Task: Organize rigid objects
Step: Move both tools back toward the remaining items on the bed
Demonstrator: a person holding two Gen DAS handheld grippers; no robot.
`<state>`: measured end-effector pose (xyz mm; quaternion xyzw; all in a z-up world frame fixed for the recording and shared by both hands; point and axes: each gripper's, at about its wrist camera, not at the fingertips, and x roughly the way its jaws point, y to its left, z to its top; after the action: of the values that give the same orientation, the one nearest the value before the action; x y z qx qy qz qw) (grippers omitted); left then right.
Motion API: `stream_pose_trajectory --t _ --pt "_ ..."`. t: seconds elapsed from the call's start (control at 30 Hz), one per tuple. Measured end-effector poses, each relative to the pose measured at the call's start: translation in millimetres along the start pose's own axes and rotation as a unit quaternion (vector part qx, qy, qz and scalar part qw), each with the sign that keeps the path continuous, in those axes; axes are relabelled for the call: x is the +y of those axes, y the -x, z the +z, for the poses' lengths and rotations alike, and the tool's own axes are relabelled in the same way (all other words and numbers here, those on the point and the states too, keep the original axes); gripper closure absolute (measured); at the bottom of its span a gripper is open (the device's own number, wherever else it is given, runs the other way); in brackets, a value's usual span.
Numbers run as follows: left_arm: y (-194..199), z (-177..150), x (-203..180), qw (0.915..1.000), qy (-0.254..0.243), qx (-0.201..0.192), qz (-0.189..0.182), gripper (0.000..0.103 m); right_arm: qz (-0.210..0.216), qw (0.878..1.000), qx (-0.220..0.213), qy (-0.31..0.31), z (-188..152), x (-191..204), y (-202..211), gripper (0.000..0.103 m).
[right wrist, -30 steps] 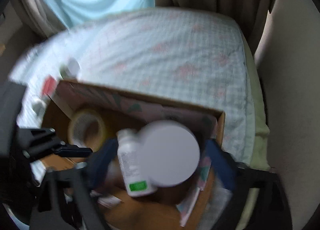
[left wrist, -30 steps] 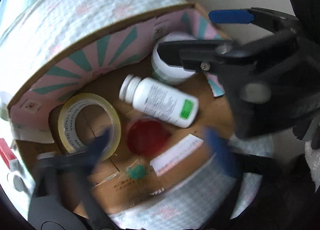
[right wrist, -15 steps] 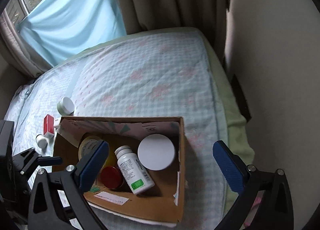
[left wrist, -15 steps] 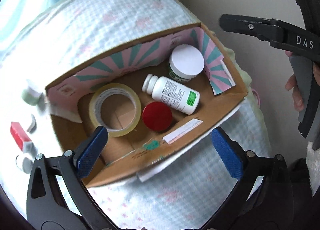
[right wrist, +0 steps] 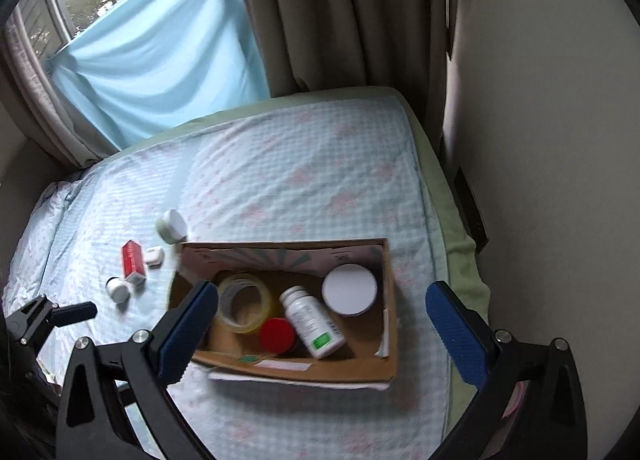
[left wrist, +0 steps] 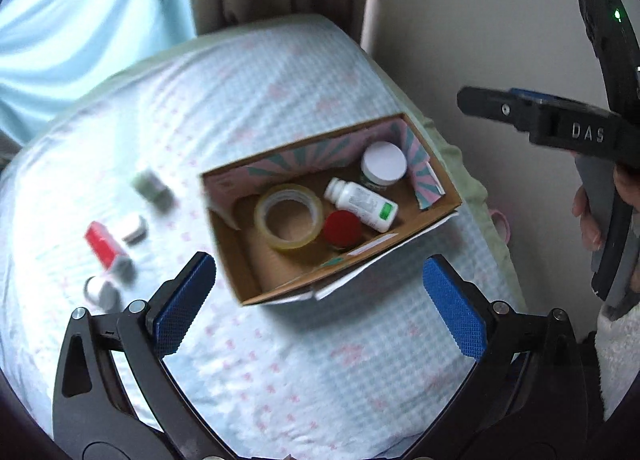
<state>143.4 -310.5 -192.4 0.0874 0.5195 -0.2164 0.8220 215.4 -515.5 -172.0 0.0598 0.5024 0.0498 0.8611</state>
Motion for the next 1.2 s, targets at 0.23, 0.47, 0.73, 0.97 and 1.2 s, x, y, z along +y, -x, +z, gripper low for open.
stream_pose_trajectory --t 0.23,0.47,0.73,0.97,1.2 --pt "57 -29 42 0.9985 0.04 -0.024 0.029 0.0 0.0 0.999 -0.011 0.034 -7 54 30 0.0" --pt "89 -78 100 0.9934 0.092 -0.035 0.059 0.0 0.003 0.997 -0.006 0.078 -23 109 41 0.0" --pt "111 -127 179 0.978 0.176 -0.052 0.099 0.0 0.013 0.994 0.015 0.11 -27 178 30 0.0" --pt "118 -158 245 0.9595 0.246 -0.06 0.124 0.0 0.04 0.987 0.031 0.153 -18 252 7 0.0" --pt "96 -180 305 0.9443 0.297 -0.062 0.128 0.0 0.071 0.977 0.055 0.191 -4 325 -42 0.0"
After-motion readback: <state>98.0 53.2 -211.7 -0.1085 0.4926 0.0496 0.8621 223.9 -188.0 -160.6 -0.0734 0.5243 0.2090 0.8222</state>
